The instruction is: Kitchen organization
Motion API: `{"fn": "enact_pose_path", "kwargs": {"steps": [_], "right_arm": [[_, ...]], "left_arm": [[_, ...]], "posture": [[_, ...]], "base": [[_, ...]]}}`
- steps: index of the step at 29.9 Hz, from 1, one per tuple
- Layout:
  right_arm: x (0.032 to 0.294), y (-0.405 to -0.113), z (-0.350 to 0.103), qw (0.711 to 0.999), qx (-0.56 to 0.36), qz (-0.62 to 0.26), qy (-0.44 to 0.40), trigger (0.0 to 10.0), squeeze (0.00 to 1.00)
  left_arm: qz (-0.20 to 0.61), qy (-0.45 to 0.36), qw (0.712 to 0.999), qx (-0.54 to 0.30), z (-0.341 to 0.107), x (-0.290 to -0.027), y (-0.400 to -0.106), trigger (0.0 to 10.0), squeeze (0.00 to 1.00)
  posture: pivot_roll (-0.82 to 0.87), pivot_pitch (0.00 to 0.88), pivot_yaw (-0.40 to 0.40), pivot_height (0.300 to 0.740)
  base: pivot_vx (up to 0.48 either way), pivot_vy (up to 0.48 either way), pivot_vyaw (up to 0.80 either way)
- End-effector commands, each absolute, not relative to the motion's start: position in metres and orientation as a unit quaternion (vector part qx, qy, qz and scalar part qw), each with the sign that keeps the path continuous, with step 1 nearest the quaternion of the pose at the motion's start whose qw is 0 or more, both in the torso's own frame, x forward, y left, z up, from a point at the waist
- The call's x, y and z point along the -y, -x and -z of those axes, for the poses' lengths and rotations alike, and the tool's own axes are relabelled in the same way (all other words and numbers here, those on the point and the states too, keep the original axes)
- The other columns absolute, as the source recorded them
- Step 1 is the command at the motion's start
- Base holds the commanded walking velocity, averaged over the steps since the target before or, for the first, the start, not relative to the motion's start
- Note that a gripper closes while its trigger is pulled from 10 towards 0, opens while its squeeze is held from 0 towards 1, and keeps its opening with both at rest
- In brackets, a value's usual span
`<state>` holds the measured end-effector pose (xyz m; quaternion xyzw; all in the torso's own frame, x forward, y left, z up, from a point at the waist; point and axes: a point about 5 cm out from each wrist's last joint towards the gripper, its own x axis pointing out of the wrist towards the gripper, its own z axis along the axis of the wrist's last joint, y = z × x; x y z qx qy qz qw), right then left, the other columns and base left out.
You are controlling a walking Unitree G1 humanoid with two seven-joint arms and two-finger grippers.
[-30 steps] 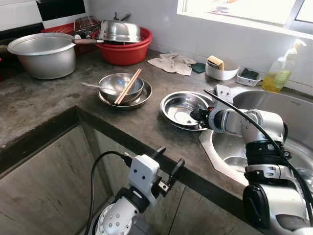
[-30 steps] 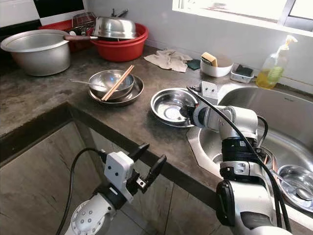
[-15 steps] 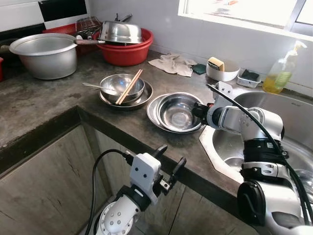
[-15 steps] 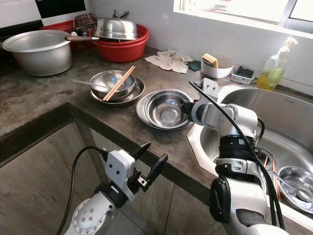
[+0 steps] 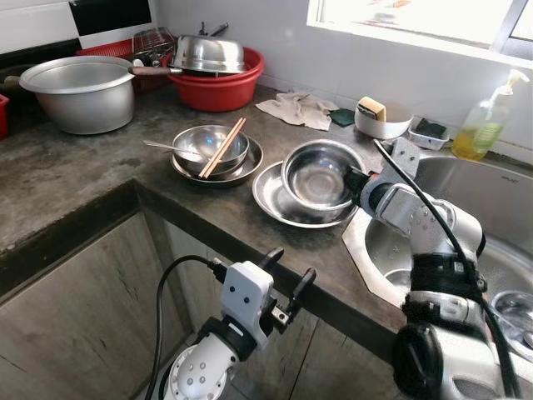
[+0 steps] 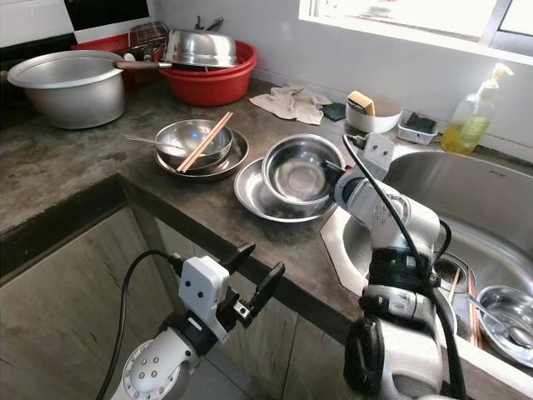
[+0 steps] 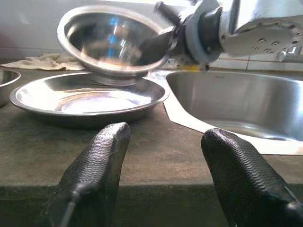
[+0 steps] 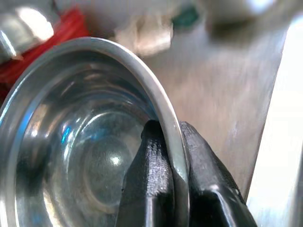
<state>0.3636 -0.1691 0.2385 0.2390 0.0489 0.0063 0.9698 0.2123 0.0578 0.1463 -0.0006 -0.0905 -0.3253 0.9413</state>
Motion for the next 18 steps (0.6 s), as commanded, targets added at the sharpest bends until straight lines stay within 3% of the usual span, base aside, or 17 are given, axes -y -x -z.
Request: {"fn": "enact_pose_path", "kwargs": {"steps": [1,5,6,12,13,14,18], "right_arm": [[0.171,-0.359,-0.257,0.975,0.009,0.001,-0.222,0.0,0.00],[0.165,-0.337,-0.272,0.983,0.101,0.008,-0.150,0.0,0.00],[0.161,-0.323,-0.276,0.986,0.138,0.003,-0.095,0.0,0.00],[0.159,-0.298,-0.276,0.981,0.192,0.021,-0.007,0.0,0.00],[0.160,-0.291,-0.272,0.980,0.197,0.030,0.006,0.7,0.00],[0.160,-0.283,-0.265,0.978,0.199,0.048,0.035,10.0,0.00],[0.154,-0.267,-0.249,0.978,0.190,0.055,0.070,10.0,0.00]], "left_arm": [[0.324,-0.003,0.943,0.083,-0.145,-0.058,-0.213,10.0,0.00],[0.311,-0.009,0.947,0.081,-0.144,-0.061,-0.216,10.0,0.00],[0.305,-0.010,0.949,0.083,-0.145,-0.062,-0.217,10.0,0.00],[0.286,-0.008,0.954,0.084,-0.147,-0.066,-0.221,10.0,0.00],[0.280,0.000,0.956,0.086,-0.149,-0.067,-0.222,10.0,0.00],[0.276,0.003,0.957,0.089,-0.152,-0.068,-0.224,10.0,0.00],[0.269,0.005,0.958,0.095,-0.156,-0.070,-0.227,10.0,0.00]], "posture": [[0.08,0.036,-0.072,0.740],[0.08,0.034,-0.070,0.740],[0.08,0.035,-0.068,0.740],[0.07,0.032,-0.063,0.740],[0.07,0.029,-0.060,0.740],[0.07,0.029,-0.060,0.740],[0.07,0.025,-0.049,0.740]], "base": [[0.000,0.000,0.00],[0.000,0.000,0.00],[0.000,0.000,0.00],[0.000,0.000,0.00],[0.000,0.000,0.00],[0.000,0.000,0.00],[0.000,0.000,0.00]]}}
